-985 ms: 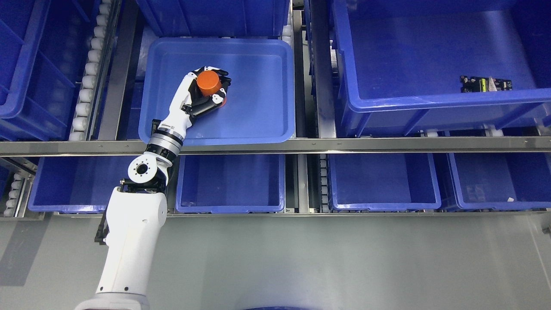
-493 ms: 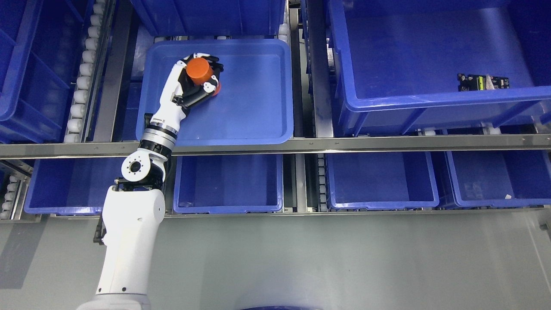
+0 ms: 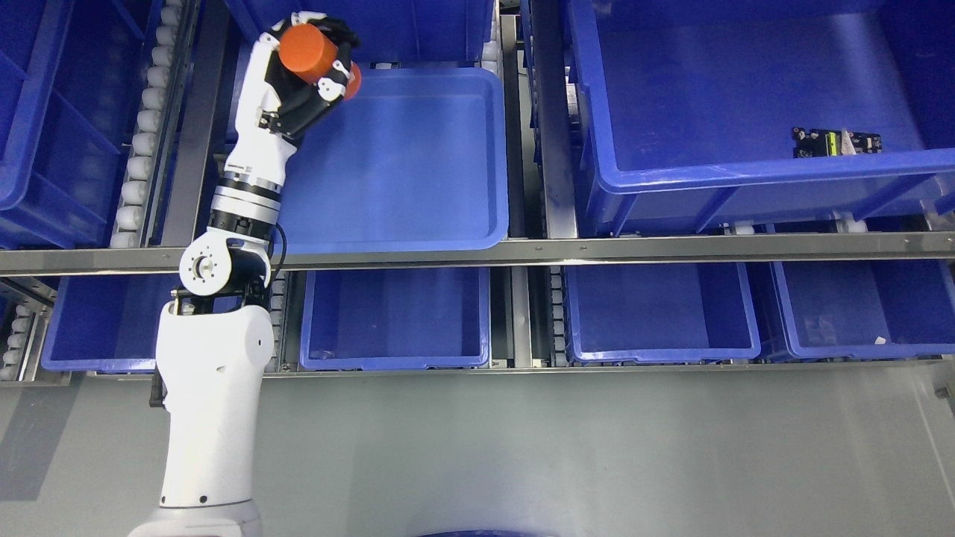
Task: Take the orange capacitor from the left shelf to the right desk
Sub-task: 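Lift the orange capacitor up and out of the blue bin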
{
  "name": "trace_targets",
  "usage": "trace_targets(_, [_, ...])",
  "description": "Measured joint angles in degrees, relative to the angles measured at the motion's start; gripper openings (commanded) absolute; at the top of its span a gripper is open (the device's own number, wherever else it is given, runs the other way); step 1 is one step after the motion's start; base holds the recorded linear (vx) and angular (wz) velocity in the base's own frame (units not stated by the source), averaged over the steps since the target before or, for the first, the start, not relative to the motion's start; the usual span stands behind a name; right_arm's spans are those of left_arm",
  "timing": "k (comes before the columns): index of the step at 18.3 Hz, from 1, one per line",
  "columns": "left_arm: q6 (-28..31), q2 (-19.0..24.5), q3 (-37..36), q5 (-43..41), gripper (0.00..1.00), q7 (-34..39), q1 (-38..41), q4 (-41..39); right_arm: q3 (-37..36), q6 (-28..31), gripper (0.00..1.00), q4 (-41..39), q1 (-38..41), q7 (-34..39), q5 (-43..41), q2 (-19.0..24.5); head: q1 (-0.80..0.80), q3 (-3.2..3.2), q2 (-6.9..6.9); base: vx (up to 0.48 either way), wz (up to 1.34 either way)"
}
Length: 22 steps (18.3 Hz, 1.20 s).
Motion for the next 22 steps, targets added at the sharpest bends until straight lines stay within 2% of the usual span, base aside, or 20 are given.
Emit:
trace_targets(3, [-2.5,0.0,0.4,0.8,0.01,0.0,0.4,-3.7,0.0,0.0,1.00,0.0,0.0,0.0,0.0,0.0,0.00,0.00,0.00,0.000,0.00])
trace_targets(9, [-15.1,-0.1,-0.3,1.5,0.01,-3.8,6.4,-8.4,0.0,0.0,1.00,0.0,0.0,0.0,0.0,0.0,0.00,0.00,0.00,0.000,0.00])
trace_targets(11, [-17.7,-0.1,-0.8,1.8,0.01,-4.1,9.3,-9.4,0.0,0.0,1.00,0.0,0.0,0.0,0.0,0.0,0.00,0.00,0.00,0.000,0.00])
trace_targets(22, [-20.5,-0.1,-2.5,4.0,0.01,-4.2,16.3,-12.8,0.0,-0.1,1.00,0.0,0.0,0.0,0.0,0.0,0.00,0.00,0.00,0.000,0.00])
